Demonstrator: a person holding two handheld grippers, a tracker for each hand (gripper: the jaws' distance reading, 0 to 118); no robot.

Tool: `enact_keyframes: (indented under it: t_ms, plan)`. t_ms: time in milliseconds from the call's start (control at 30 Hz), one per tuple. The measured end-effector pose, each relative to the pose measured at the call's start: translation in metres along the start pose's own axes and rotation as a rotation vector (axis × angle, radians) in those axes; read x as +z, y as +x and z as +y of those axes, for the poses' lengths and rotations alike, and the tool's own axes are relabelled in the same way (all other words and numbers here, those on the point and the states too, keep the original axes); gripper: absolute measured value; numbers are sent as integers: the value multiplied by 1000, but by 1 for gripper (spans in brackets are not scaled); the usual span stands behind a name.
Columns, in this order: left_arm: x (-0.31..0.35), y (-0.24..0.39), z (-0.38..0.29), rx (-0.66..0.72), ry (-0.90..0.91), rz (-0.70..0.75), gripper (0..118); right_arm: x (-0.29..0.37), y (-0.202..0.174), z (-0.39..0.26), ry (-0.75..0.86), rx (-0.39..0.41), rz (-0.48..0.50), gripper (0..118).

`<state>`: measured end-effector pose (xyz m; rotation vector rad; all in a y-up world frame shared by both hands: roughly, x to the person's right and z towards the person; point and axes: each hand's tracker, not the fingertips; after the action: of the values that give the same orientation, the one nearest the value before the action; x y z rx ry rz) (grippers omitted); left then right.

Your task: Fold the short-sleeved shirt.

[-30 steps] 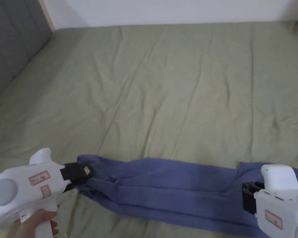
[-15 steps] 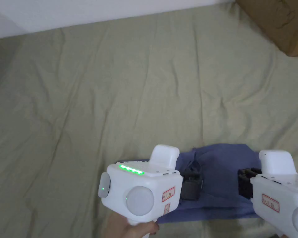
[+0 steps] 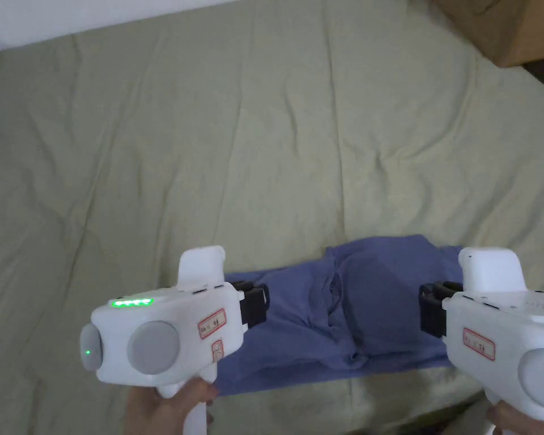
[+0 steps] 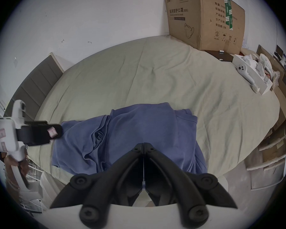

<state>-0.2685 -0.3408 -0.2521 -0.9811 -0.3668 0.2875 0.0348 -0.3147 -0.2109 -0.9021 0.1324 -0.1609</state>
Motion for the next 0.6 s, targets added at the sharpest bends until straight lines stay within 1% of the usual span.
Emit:
enact_keyframes:
  t_ms: [33, 67, 133, 200, 267, 333, 467, 533, 600]
  plan:
    - [-10, 5, -6, 9, -19, -55, 0, 0, -1, -1, -1, 1, 2, 1]
    - [-19, 10, -9, -4, -55, -78, 0, -1, 1, 0, -1, 1, 3, 0]
    - [-34, 35, -20, -64, -115, -98, 0, -1, 2, -1, -1, -2, 4, 1]
    - [-47, 52, -28, -108, -166, -164, 0, -2, 5, 0, -3, -8, 4, 1]
    - [-55, 69, -34, -141, -182, -172, 0, -1, 6, 0, -5, -8, -1, 1]
    - [-63, 75, -36, -148, -220, -203, 0, -2, 9, 0, -7, -9, -5, 1]
    - [-45, 68, -37, -160, -201, -219, 0, 3, 9, 3, 6, 7, -8, 1]
    - [-21, 48, -30, -108, -139, -226, 0, 4, 7, 5, 10, 20, -10, 1]
    - [6, 18, -27, 3, -69, -261, 0, 5, 2, 6, 12, 29, -8, 1]
